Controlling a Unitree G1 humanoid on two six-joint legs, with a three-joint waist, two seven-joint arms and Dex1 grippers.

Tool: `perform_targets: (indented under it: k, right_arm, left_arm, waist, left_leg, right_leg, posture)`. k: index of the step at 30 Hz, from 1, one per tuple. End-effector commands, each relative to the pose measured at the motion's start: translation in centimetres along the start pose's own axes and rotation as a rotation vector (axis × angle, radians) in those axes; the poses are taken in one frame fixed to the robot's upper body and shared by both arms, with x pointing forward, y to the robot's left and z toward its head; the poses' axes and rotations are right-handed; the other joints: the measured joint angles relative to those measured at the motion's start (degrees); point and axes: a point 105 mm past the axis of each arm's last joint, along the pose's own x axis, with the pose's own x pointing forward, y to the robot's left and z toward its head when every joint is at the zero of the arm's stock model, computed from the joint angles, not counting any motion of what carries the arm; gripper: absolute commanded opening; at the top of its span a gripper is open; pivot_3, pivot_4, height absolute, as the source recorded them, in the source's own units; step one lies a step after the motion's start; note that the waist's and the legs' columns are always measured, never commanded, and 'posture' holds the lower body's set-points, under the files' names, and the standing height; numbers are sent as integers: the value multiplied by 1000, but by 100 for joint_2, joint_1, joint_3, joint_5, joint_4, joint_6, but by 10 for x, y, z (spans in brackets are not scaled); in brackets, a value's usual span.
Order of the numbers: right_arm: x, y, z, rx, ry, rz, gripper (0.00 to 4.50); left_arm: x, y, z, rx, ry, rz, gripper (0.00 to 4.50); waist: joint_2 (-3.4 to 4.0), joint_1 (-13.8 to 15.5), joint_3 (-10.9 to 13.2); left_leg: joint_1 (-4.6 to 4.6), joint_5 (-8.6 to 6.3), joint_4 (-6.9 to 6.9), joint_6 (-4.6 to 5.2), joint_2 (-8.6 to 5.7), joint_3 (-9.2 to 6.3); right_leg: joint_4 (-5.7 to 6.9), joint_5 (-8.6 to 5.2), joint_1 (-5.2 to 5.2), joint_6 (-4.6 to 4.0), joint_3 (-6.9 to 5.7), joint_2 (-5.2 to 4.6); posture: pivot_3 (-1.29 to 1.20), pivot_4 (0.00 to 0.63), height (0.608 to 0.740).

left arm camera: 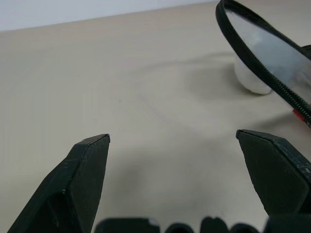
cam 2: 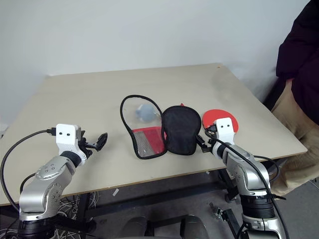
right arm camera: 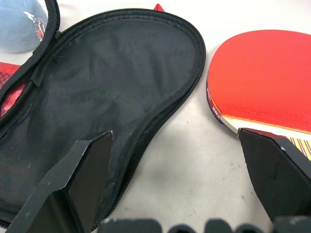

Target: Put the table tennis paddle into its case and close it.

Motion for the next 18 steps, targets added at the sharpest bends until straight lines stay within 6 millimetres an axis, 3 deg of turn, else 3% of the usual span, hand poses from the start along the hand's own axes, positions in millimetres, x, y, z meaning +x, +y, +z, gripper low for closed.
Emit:
perform_targets:
  k: [1,11,18]
  right_arm:
    - [-9,-8,17,-29,-62,-36,4461]
    - [-10,-7,20,-33,-67,-36,4461]
    - [-5,-3,38,-22,-112,-30,4461]
  left_arm:
    - [2,-4,14,15,-57,-16,4474]
    - [1,-2,11,5,-45,-40,4474]
    - [4,7,8,14,-19,-80,4474]
  waist:
    - [0,-1,0]
    - [0,-1,0]
    - [1,-5,0]
  left_leg:
    - [0,1,0,1,0,1]
    - [0,5,-1,9,0,0]
    - [-1,5,-2,9,1,1]
  right_leg:
    - [0,0,0,0,1,0]
    - [0,-1,-2,0,1,1]
    - [0,-1,-4,0,1,1]
  posture:
    - [0,0,740]
    - [0,0,740]
    - [0,0,740]
